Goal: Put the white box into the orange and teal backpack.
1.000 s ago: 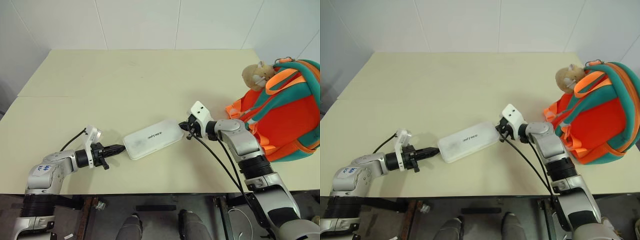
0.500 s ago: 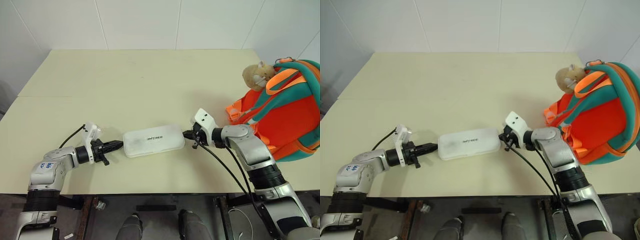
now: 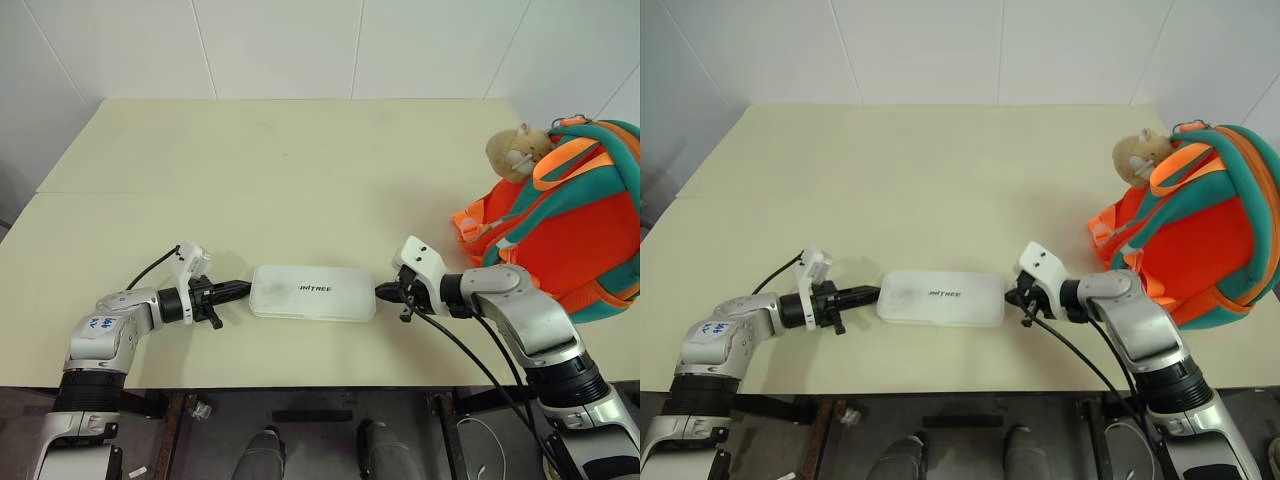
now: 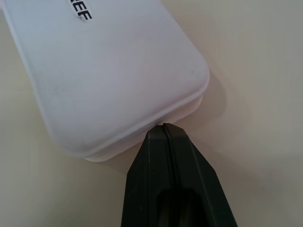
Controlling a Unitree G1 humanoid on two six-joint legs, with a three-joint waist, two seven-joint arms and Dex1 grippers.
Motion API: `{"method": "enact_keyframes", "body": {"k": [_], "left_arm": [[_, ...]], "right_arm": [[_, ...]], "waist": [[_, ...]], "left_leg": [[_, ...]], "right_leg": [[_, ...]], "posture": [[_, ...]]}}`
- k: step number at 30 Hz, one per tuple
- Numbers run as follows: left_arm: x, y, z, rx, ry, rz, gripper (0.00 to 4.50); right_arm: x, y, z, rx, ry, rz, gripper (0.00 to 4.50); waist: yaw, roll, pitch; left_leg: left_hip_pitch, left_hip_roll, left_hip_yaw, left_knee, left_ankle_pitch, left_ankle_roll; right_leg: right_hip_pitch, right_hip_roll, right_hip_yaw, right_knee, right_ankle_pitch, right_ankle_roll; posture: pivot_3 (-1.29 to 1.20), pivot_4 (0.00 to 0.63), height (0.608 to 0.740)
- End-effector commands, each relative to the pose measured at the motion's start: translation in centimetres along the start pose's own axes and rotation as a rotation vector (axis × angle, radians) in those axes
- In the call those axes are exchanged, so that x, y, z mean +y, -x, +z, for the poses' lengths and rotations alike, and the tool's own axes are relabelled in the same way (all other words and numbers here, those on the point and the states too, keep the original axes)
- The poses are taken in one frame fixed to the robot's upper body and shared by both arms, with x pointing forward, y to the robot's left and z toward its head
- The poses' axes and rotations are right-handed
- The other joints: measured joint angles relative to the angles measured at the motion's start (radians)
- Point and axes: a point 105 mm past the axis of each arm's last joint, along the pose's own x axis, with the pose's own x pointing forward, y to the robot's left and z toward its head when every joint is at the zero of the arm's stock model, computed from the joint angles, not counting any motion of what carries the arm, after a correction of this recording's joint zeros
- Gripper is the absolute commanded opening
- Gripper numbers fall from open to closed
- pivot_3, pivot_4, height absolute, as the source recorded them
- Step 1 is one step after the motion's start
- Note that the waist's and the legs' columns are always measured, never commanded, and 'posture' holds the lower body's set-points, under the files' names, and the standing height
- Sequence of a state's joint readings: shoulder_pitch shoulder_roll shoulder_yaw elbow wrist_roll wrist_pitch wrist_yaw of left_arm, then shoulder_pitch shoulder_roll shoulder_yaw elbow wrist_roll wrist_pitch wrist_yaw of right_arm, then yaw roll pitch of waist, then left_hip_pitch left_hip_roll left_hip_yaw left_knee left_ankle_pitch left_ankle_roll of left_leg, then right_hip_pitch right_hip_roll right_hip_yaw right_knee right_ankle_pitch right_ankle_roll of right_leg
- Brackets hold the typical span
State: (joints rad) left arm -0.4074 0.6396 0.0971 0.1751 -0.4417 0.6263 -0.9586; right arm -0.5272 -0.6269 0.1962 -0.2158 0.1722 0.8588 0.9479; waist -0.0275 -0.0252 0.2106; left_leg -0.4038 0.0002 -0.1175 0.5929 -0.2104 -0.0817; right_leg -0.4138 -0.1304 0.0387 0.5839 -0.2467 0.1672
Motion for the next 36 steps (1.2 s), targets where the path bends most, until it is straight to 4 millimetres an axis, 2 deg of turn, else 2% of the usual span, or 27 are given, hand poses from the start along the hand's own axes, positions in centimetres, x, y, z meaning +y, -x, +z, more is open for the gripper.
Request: {"method": "enact_keyframes", "body": {"k": [1, 12, 19, 30, 36], "left_arm": [[-1.5, -1.0, 0.4, 0.012, -0.029, -0.089, 0.05], [-2.9, -1.6, -0.6, 0.078, -0.019, -0.16, 0.05], [-4.1, -1.7, -0.9, 0.129, -0.018, -0.206, 0.05], [-4.3, -1.3, -1.4, 0.192, 0.001, -0.191, 0.05], [-3.8, -1.1, -0.1, 0.11, -0.016, -0.163, 0.05]], "right_arm": [[1.6, 0.3, 1.1, -0.043, 0.035, 0.061, 0.0], [1.4, 1.3, 0.2, -0.018, 0.015, 0.023, 0.0], [0.6, 1.7, -0.5, -0.007, 0.003, -0.018, 0.0], [0.4, 1.8, -0.9, 0.004, -0.004, -0.028, 0.0], [-0.3, 2.2, -1.3, 0.014, 0.0, -0.056, 0.0]], "waist": [[0.0, 0.0, 0.0], [0.001, 0.0, 0.0], [0.001, 0.0, 0.0], [0.001, 0.0, 0.0], [0.001, 0.0, 0.0]], "left_leg": [[0.0, 0.0, 0.0, 0.0, 0.0, 0.0], [0.0, 0.0, 0.0, 0.0, 0.0, 0.0], [0.0, 0.0, 0.0, 0.0, 0.0, 0.0], [0.0, 0.0, 0.0, 0.0, 0.0, 0.0], [0.0, 0.0, 0.0, 0.0, 0.0, 0.0]], "right_leg": [[0.0, 0.0, 0.0, 0.0, 0.0, 0.0], [0.0, 0.0, 0.0, -0.001, -0.001, -0.002], [0.001, 0.0, 0.0, -0.001, -0.001, -0.003], [0.001, 0.0, 0.0, -0.002, -0.002, -0.003], [0.001, 0.0, 0.0, -0.002, -0.002, -0.003]], "posture": [[0.0, 0.15, 0.74], [0.0, 0.15, 0.74], [0.0, 0.15, 0.74], [0.0, 0.15, 0.74], [0.0, 0.15, 0.74]]}}
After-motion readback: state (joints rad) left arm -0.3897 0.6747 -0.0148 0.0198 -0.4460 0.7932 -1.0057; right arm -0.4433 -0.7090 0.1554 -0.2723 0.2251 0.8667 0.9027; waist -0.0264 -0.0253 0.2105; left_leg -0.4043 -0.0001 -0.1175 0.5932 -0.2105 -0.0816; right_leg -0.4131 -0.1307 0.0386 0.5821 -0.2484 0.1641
